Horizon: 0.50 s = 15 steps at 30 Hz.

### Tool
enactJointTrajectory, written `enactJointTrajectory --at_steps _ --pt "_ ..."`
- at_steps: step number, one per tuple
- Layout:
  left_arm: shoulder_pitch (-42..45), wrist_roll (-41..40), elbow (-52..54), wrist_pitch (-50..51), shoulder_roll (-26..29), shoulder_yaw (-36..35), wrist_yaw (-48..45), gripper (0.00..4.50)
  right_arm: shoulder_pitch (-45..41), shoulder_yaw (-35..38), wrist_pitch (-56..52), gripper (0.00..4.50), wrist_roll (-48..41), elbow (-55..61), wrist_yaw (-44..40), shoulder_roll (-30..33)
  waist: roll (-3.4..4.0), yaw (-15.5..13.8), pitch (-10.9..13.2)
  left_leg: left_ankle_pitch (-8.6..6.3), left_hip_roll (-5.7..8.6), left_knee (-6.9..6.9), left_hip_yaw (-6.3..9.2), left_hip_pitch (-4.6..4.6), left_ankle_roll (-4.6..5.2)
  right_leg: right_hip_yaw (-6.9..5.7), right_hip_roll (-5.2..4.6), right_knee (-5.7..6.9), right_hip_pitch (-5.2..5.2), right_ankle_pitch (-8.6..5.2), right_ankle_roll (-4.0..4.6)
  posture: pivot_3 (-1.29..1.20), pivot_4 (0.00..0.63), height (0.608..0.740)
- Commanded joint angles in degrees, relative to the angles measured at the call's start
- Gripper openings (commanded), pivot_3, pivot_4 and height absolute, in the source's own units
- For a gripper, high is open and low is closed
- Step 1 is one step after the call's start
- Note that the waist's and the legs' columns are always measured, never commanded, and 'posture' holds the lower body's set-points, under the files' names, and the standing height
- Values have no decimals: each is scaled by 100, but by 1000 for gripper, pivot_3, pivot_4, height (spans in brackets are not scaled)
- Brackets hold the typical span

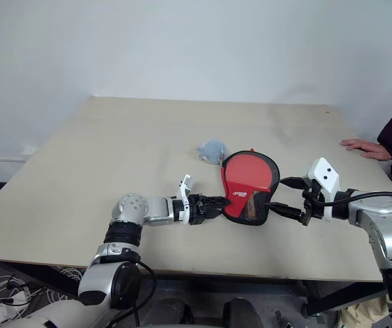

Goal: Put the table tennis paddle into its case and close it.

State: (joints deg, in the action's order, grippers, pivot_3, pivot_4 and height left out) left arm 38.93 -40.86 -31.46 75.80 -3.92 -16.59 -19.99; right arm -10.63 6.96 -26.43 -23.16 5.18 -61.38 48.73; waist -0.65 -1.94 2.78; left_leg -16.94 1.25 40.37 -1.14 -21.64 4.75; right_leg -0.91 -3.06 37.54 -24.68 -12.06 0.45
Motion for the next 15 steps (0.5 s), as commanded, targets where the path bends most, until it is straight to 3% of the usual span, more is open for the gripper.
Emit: enactJointTrajectory --at_steps 1,15 --pt "39 46 21 -136 -126 31 39 3348 -41 209 37 4423 -139 101 18 6 0 0 0 0 0 0 1 0 0 0 0 0 0 0 0 0 0 729" --pt "66 46 -158 -612 -591 -78 176 3348 -49 203 58 4423 -117 64 39 -20 0 -35 0 0 4 1 0 0 1 -2 -6 -7 7 -2 -6 0 0 729"
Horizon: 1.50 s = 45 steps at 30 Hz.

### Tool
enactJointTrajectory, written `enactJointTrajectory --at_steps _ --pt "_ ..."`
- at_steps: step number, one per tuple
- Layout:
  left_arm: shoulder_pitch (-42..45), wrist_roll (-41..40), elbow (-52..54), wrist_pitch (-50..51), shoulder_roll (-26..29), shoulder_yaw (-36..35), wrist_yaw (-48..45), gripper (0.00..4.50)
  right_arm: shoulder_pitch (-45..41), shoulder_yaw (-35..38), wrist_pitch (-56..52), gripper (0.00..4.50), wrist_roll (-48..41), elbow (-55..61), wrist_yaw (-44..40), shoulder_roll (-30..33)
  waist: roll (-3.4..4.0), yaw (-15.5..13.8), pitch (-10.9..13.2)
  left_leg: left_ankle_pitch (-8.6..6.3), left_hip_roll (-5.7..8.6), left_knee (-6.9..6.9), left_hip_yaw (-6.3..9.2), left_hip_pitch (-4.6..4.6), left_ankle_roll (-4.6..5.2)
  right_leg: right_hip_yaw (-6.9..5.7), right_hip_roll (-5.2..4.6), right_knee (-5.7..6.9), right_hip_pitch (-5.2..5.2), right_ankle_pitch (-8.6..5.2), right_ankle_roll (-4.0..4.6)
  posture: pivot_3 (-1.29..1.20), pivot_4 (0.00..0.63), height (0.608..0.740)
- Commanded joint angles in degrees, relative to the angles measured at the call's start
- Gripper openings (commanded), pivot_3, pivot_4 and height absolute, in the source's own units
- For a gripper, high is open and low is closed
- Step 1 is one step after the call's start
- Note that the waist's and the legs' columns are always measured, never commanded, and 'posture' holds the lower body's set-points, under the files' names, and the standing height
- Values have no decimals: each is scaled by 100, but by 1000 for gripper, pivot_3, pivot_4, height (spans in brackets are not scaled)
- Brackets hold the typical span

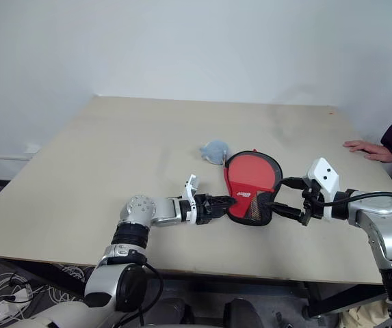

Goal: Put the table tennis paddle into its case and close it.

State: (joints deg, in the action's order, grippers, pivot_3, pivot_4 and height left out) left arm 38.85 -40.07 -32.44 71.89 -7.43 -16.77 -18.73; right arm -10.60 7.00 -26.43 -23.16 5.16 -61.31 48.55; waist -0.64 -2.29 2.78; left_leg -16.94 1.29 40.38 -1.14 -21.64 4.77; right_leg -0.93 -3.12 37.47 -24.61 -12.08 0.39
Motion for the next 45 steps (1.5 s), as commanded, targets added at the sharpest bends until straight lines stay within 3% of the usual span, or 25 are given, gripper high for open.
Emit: enactJointTrajectory --at_steps 1,9,38,41,45 --pt "92 -51 -92 -274 -253 -107 77 3348 -54 198 59 4423 -114 64 35 -5 0 1 0 0 0 0 0 0 1 0 0 0 1 1 -2 0 0 729" --pt "233 -205 -427 -759 -319 -376 313 3348 -90 174 37 4423 -101 60 66 -45 -1 11 0 5 0 5 -1 4 8 0 0 -1 7 16 -17 0 0 729" --pt "208 -109 -758 -717 -414 160 697 3348 -72 213 -224 4423 -193 196 366 -120 7 15 -6 8 0 7 4 2 18 -6 3 -67 33 52 -53 0 0 729" --pt "251 -125 -838 -800 -418 106 763 2789 -97 209 -261 4423 -208 190 395 -121 6 15 -6 7 0 7 3 0 20 -5 -1 -75 33 56 -56 0 0 729" --pt "291 -170 -907 -848 -402 74 829 1688 -132 204 -308 4423 -236 197 427 -117 7 12 -7 6 0 4 4 -4 20 -6 -3 -75 30 58 -56 0 0 729"
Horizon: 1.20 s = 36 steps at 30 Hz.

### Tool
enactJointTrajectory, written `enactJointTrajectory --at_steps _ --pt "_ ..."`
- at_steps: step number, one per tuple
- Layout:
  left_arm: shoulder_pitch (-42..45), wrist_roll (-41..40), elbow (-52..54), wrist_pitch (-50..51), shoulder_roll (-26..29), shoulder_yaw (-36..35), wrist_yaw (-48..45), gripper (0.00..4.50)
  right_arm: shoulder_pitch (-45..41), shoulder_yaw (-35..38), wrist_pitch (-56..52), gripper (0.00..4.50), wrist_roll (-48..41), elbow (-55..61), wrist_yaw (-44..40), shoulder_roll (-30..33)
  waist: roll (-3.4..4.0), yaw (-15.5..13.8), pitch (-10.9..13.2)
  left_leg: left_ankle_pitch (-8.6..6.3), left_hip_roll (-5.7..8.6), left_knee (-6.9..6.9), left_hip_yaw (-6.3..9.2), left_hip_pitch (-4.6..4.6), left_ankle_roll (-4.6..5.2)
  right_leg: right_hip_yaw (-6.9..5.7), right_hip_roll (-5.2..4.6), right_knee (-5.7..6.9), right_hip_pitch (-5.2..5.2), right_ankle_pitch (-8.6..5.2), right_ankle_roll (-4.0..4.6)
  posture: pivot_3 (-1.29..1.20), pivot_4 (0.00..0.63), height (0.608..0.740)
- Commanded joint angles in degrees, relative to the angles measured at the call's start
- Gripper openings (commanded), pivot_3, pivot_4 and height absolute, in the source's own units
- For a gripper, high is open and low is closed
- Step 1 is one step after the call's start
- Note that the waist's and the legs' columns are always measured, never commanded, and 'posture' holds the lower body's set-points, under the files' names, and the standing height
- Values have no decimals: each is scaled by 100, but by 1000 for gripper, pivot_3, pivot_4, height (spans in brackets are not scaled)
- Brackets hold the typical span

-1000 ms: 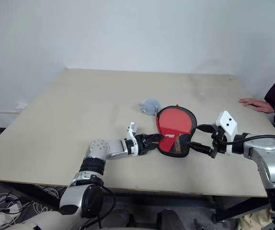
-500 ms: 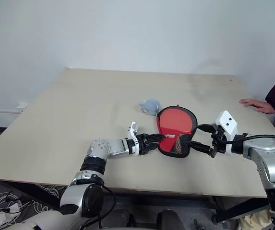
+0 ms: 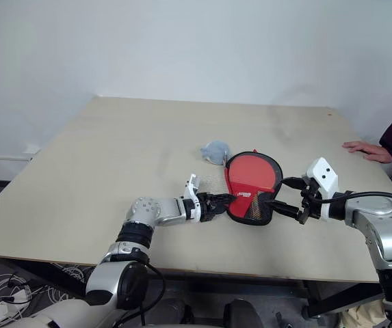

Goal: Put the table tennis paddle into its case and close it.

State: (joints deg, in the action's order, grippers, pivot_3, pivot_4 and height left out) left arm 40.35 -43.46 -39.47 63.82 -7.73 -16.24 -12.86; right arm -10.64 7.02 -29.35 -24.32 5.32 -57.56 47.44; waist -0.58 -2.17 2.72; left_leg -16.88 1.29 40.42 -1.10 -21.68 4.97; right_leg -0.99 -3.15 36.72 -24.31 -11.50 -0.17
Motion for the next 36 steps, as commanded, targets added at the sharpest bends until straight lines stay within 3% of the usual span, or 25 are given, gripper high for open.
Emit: enactJointTrajectory --at_steps 1,6,20,36 --pt "145 158 -213 -43 -367 15 254 1443 -131 200 -21 4423 -129 185 61 -2 2 0 -1 0 0 -2 0 0 0 0 0 0 -1 0 0 0 0 729" --pt "159 177 -278 -27 -321 21 358 367 -159 198 -68 4423 -170 209 114 -5 24 4 -20 0 0 -8 0 8 0 -1 -1 -1 3 1 2 0 0 729" --pt "171 56 5 -79 -172 -155 591 367 -184 176 -125 4423 -207 246 172 -9 29 26 -23 3 -1 -12 -4 14 3 -9 1 -1 4 6 -3 0 0 729" --pt "-1420 -821 3217 2448 49 -1274 1811 367 -540 -10 -25 4423 -65 -103 33 -32 30 185 -24 -8 -5 -58 -5 -3 -23 9 14 -17 -43 29 24 0 0 729"
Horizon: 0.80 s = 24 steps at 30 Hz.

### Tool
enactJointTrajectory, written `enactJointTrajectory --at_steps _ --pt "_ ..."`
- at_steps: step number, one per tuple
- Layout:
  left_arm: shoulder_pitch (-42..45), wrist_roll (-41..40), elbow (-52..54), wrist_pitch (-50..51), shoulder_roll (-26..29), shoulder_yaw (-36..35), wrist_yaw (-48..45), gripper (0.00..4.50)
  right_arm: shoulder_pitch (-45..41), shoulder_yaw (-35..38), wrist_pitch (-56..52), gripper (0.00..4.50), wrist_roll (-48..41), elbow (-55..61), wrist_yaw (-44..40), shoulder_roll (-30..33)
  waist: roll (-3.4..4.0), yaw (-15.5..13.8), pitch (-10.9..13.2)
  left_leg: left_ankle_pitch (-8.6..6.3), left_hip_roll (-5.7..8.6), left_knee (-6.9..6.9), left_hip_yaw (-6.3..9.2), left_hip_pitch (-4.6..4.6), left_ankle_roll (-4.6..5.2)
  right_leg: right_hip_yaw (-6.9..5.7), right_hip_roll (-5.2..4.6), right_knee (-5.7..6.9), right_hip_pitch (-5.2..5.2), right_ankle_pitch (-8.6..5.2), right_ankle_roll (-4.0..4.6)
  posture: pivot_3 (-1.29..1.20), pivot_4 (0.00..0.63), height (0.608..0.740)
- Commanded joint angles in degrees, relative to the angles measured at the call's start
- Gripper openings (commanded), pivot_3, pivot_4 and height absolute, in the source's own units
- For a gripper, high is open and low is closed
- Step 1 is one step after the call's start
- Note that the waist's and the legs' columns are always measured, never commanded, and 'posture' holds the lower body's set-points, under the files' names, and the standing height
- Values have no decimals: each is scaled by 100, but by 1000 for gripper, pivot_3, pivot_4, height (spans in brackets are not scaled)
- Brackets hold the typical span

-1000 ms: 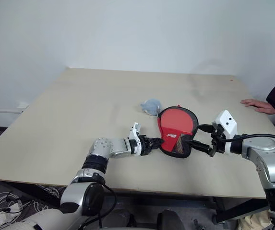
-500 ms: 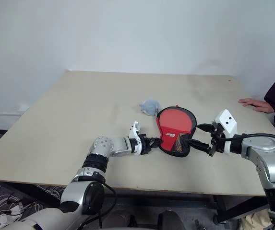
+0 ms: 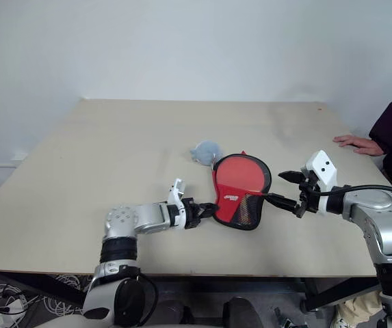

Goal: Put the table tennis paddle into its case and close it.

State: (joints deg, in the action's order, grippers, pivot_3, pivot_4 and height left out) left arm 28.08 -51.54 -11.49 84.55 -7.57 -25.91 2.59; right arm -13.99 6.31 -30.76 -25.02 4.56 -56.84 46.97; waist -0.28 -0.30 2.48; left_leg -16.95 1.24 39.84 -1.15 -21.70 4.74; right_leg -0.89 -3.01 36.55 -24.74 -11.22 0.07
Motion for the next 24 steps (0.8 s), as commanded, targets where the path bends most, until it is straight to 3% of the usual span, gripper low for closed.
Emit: enactJointTrajectory --at_steps 1,6,10,18,24 --pt "-243 -22 539 469 4 -382 312 367 -236 38 132 4423 18 -59 -50 7 0 -3 0 -1 0 0 0 -1 -1 -1 -1 -1 0 0 1 0 0 729" --pt "-412 -186 1040 782 -161 -633 543 367 -362 -63 184 4423 67 -176 -94 -39 -3 3 2 0 0 0 -1 1 0 -2 -1 -6 2 -8 -11 0 0 729" --pt "-821 -867 1427 795 11 -386 823 367 -464 -153 230 4423 103 -266 -122 -74 -2 8 1 0 0 0 0 5 0 0 5 -4 2 -12 -18 0 0 729" --pt "-1814 -3498 1882 746 1043 247 1693 367 -567 -277 319 4423 131 -394 -204 -90 1 -6 0 0 0 0 1 2 -1 4 -6 -4 -2 4 11 0 0 729" --pt "-2070 -5074 1716 -426 1817 1028 2630 367 -646 -340 329 4423 186 -453 -234 -177 2 -67 0 0 2 1 0 2 0 0 -16 -3 0 2 31 0 0 729"
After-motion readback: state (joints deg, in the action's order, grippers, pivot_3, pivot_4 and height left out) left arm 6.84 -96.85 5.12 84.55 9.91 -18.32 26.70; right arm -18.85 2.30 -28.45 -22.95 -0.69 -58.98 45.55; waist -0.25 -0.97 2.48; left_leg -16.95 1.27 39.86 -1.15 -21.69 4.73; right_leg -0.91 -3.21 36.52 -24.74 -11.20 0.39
